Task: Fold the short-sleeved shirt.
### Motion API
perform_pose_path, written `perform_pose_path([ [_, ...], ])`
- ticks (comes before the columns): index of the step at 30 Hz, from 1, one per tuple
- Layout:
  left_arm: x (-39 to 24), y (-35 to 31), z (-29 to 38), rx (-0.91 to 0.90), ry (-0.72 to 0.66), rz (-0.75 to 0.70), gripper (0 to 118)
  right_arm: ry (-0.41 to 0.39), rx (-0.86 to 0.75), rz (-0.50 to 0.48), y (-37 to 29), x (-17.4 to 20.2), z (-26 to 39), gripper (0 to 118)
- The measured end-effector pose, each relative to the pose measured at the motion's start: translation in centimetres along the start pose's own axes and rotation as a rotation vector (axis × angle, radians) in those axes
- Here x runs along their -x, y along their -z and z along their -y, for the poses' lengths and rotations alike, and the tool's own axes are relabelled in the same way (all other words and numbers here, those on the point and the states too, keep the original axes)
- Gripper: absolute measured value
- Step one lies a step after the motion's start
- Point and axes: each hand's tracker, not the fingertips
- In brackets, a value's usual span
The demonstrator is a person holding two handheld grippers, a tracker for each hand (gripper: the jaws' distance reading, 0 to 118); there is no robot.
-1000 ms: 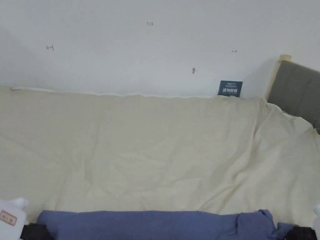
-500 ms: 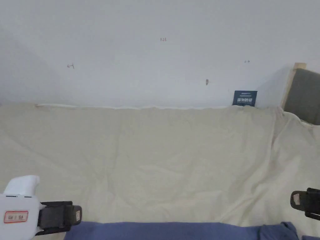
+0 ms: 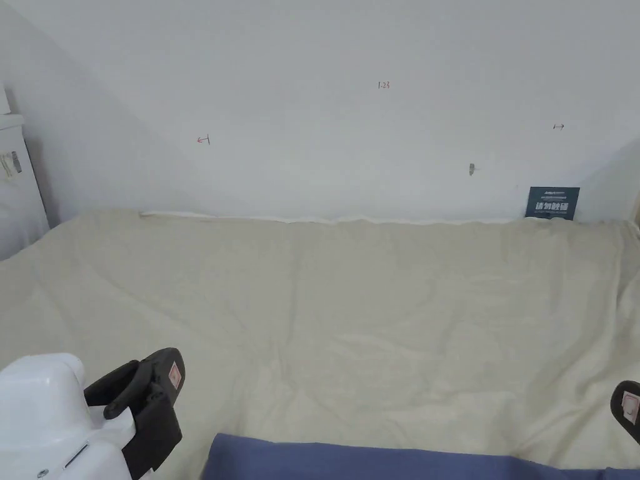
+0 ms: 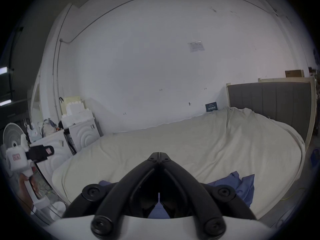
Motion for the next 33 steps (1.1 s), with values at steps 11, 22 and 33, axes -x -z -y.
perform_pose_path([
  [11,11.5,12.9,4.3,0.705,-0.399,0.25,0,0.029,0.151,0.008,0.3,0.0,-0.3,0],
  [22,17.2,22.1,11.0,1.012,-0.509,0.334,118,0.061,0.282,-0.047,3.6,1.8,1.6,0],
  [33,17.1,26.0,14.5,1.047,-0.669,0.551,118,0.044,0.404,-0.098,6.5,3.7,3.0,0],
])
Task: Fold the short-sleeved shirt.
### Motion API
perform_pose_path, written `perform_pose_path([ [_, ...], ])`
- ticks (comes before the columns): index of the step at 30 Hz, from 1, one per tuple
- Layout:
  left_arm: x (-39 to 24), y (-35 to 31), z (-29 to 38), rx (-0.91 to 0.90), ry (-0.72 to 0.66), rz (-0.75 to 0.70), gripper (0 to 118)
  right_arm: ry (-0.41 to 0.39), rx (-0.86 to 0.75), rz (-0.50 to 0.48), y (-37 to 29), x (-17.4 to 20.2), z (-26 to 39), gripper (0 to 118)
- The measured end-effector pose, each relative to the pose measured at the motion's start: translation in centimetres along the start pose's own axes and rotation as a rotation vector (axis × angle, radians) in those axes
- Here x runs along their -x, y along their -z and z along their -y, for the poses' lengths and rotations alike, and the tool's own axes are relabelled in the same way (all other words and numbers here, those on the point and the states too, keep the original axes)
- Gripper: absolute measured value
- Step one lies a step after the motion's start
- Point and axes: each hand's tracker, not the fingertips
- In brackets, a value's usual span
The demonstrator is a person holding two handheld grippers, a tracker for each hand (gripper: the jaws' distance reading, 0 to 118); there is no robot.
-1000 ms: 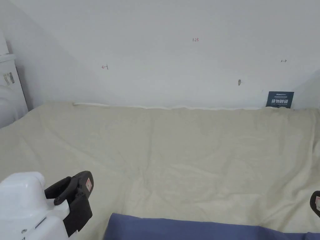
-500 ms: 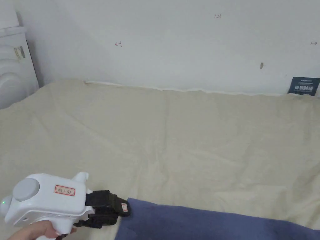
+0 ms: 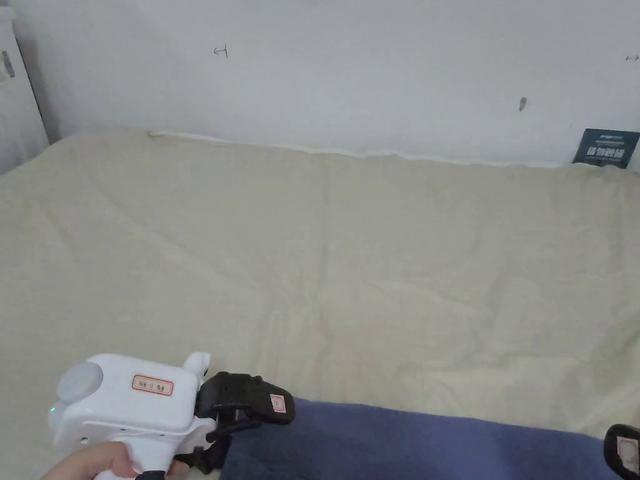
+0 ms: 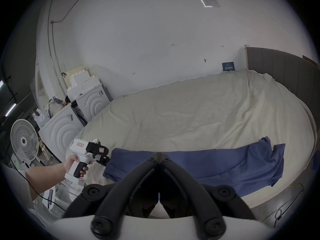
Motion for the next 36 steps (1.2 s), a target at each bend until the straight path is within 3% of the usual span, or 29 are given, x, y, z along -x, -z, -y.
perform_pose_path([
  [6,-0.2,-0.3,-0.1,-0.005,-0.027,-0.016,117,0.033,0.04,-0.026,1.3,0.2,0.1,0],
  [8,-0.5,-0.4,-0.2,0.002,-0.008,-0.049,111,0.043,0.052,-0.031,1.5,0.3,0.3,0],
  [9,-0.5,-0.4,0.1,-0.002,0.008,-0.091,96,0.046,0.06,-0.034,1.6,0.2,0.4,0],
  [10,-0.6,-0.6,0.1,-0.015,0.018,-0.105,55,0.048,0.066,-0.035,1.7,0.2,0.5,0],
  [11,-0.5,-0.6,0.1,-0.015,0.009,-0.099,5,0.048,0.071,-0.034,1.7,0.2,0.5,0],
  [14,-0.3,0.4,0.6,-0.05,-0.031,-0.238,5,0.048,0.083,-0.032,1.6,0.2,0.5,0],
  [16,-0.3,0.7,0.4,-0.033,-0.049,-0.214,5,0.051,0.086,-0.03,1.3,0.1,0.4,0],
  [17,-1.0,0.8,1.4,-0.051,-0.029,-0.225,5,0.053,0.086,-0.03,1.2,-0.1,0.3,0],
  [23,-8.2,0.0,2.2,-0.032,0.288,-0.601,5,0.056,0.083,-0.02,0.2,-0.9,0.3,0],
  [26,-9.2,-2.4,1.5,-0.049,0.285,-0.703,5,0.072,0.072,-0.033,-0.2,-1.4,-0.1,0],
  [30,-10.6,-6.0,1.3,-0.112,0.318,-0.959,5,0.092,0.045,-0.068,-0.8,-1.7,-0.1,0],
  [33,-12.0,-6.7,1.4,-0.106,0.29,-1.007,5,0.101,0.032,-0.077,-1.0,-2.1,0.1,0],
  [36,-14.6,-5.2,2.0,-0.092,0.3,-0.943,5,0.127,0.026,-0.09,-1.1,-2.8,0.4,0],
])
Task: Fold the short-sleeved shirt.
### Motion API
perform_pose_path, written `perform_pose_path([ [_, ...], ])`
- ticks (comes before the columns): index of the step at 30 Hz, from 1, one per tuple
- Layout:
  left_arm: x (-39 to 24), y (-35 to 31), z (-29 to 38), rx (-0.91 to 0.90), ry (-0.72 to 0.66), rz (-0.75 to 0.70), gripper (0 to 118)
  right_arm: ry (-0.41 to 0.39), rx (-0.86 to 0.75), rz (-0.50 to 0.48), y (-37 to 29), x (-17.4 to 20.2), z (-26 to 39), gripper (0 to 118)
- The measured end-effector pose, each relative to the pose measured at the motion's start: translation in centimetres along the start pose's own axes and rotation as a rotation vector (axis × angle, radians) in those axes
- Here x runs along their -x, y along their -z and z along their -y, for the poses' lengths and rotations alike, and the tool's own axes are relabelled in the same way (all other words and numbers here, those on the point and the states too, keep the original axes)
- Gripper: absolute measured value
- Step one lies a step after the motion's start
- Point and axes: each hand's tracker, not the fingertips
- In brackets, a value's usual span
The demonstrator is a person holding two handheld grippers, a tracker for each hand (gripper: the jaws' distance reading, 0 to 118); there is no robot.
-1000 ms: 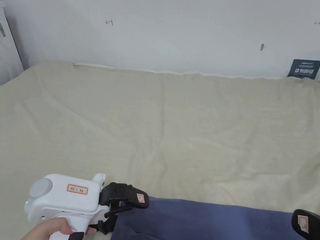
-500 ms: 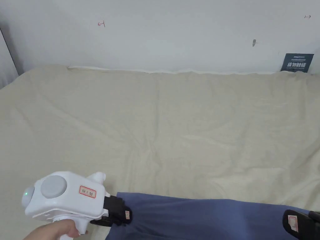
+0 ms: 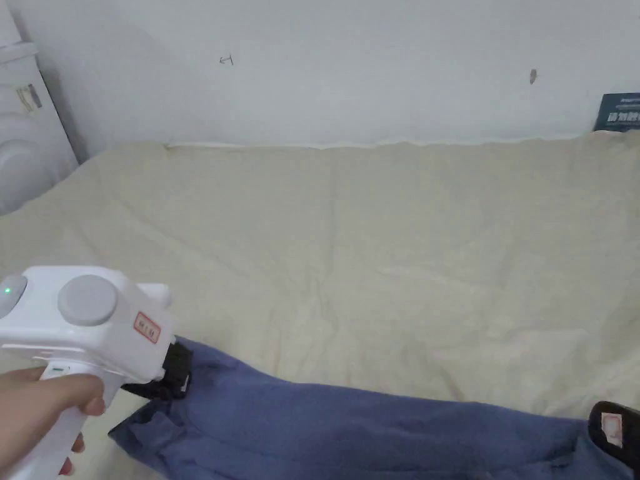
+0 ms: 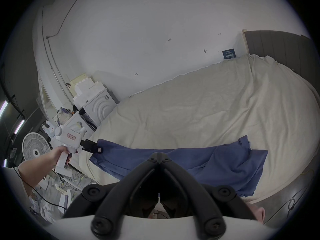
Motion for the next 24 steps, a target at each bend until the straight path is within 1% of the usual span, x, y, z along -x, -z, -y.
perform_pose_path([
  [4,-6.8,-0.1,-0.7,0.03,0.006,0.19,5,0.042,-0.001,-0.015,-0.4,-0.8,0.3,0],
  [5,-9.4,0.3,-0.6,0.05,0.036,0.234,5,0.048,-0.002,-0.018,-0.7,-1.0,0.4,0],
  [8,-16.4,2.7,-1.0,0.13,0.126,0.303,5,0.053,-0.017,-0.012,-1.6,-1.6,0.5,0],
  [11,-21.5,5.6,-1.7,0.2,0.198,0.337,9,0.042,-0.035,0.015,-2.7,-2.4,0.3,0],
  [12,-22.8,6.3,-1.7,0.206,0.221,0.336,18,0.039,-0.042,0.024,-3.2,-2.7,0.2,0],
  [13,-23.6,6.9,-1.7,0.207,0.223,0.343,36,0.039,-0.048,0.032,-3.6,-2.9,0.1,0],
  [14,-24.3,7.3,-1.7,0.222,0.23,0.359,44,0.041,-0.054,0.039,-4.0,-3.1,0.1,0],
  [16,-24.8,7.6,-1.6,0.228,0.196,0.412,63,0.048,-0.06,0.047,-4.7,-3.7,0.0,0],
  [17,-24.4,7.1,-1.3,0.191,0.159,0.489,86,0.054,-0.061,0.053,-4.9,-4.0,0.0,0],
  [18,-23.9,6.4,-1.4,0.13,0.136,0.568,100,0.059,-0.062,0.058,-5.1,-4.3,0.1,0],
  [19,-23.4,5.7,-1.5,0.095,0.134,0.59,101,0.064,-0.062,0.06,-5.2,-4.5,0.2,0],
  [22,-20.6,3.8,-1.8,0.071,0.118,0.548,101,0.087,-0.05,0.065,-4.8,-5.2,0.6,0],
  [24,-18.1,3.1,-1.7,0.104,0.041,0.456,101,0.108,-0.037,0.059,-4.4,-5.6,0.8,0],
])
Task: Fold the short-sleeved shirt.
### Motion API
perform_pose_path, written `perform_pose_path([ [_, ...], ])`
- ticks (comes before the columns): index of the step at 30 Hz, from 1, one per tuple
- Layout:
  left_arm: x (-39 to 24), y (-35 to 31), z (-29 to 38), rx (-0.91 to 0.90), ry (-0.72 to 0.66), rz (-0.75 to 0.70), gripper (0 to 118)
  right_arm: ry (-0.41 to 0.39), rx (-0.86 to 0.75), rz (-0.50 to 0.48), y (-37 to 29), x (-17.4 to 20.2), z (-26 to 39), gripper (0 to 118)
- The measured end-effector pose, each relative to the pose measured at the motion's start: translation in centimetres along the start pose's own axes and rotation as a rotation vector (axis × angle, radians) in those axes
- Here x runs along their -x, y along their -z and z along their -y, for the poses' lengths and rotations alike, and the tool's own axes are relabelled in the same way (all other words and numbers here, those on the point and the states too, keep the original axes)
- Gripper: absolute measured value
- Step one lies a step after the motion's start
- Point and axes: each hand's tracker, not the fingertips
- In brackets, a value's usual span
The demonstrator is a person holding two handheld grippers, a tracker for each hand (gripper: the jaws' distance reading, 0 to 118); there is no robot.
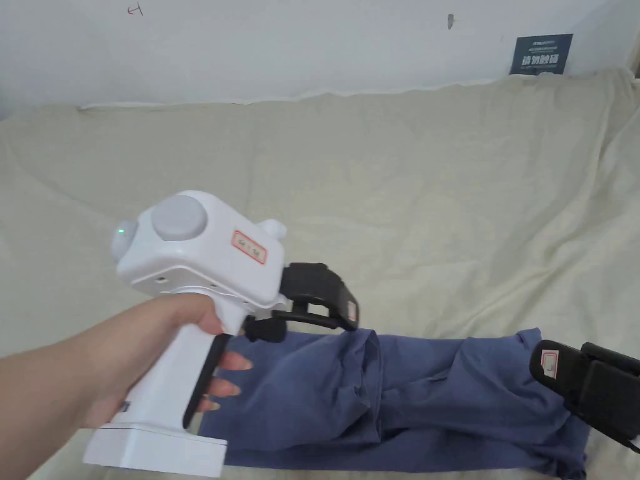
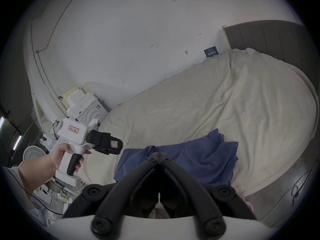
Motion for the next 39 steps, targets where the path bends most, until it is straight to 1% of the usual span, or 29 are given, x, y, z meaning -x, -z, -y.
perform_pose_path([
  [1,0.4,-0.6,0.5,0.006,-0.026,-0.038,100,0.006,0.004,-0.006,0.2,0.0,0.1,0],
  [2,1.3,-1.2,0.8,0.001,-0.024,-0.06,99,0.011,0.007,-0.014,0.3,0.0,0.2,0],
  [3,1.8,-1.5,1.2,-0.001,-0.01,-0.098,93,0.013,0.009,-0.021,0.5,0.0,0.3,0],
  [4,2.0,-1.5,1.5,0.008,0.016,-0.141,79,0.012,0.012,-0.027,0.6,0.1,0.4,0],
  [5,2.0,-1.2,1.8,0.015,0.039,-0.178,55,0.01,0.017,-0.033,0.8,0.2,0.5,0],
  [6,2.0,-0.8,2.1,0.019,0.044,-0.2,15,0.007,0.023,-0.038,0.9,0.2,0.6,0],
  [7,1.8,0.0,2.4,0.026,0.035,-0.196,6,0.003,0.031,-0.042,1.1,0.3,0.7,0],
  [8,1.6,0.6,2.6,0.032,0.03,-0.186,6,0.0,0.038,-0.044,1.1,0.3,0.7,0],
  [11,0.0,3.7,3.0,0.099,0.038,-0.08,6,-0.009,0.047,-0.045,1.1,0.3,0.7,0],
  [14,-2.4,7.3,3.3,0.149,0.116,-0.085,6,-0.014,0.048,-0.038,0.9,0.1,0.6,0],
  [17,-4.5,10.9,3.9,0.201,0.14,-0.077,6,-0.015,0.041,-0.027,0.4,-0.2,0.5,0],
  [18,-5.4,11.6,4.2,0.213,0.154,-0.076,6,-0.017,0.039,-0.021,0.3,-0.3,0.4,0],
  [20,-6.9,12.2,4.5,0.215,0.227,-0.063,6,-0.017,0.036,-0.01,0.1,-0.8,0.4,0],
  [22,-7.5,12.0,4.9,0.221,0.263,0.057,6,-0.013,0.033,-0.005,0.0,-1.1,0.4,0],
  [24,-7.3,10.9,5.2,0.215,0.238,0.274,6,-0.006,0.033,-0.001,-0.1,-1.2,0.4,0],
  [25,-7.2,10.1,5.4,0.192,0.221,0.344,6,-0.004,0.035,0.0,-0.1,-1.2,0.4,0],
  [26,-7.1,9.1,5.4,0.144,0.221,0.384,6,-0.002,0.037,0.0,-0.1,-1.2,0.3,0],
  [29,-5.4,5.2,5.3,0.002,0.193,0.361,6,-0.002,0.044,-0.002,-0.1,-1.0,0.1,0],
  [33,0.7,-0.7,4.7,-0.135,0.032,0.305,6,-0.025,0.043,-0.001,0.0,-0.4,-0.4,0],
  [34,2.5,-1.7,4.4,-0.154,0.0,0.265,6,-0.031,0.044,0.0,0.0,-0.3,-0.5,0],
  [37,7.3,-3.7,4.2,-0.172,-0.087,0.081,6,-0.039,0.051,0.004,0.4,0.5,-0.6,0],
  [38,8.8,-3.8,4.2,-0.156,-0.105,0.081,14,-0.042,0.057,0.002,0.6,0.8,-0.6,0],
  [39,10.3,-3.7,4.3,-0.14,-0.129,0.091,58,-0.05,0.067,0.003,0.8,1.2,-0.5,0],
])
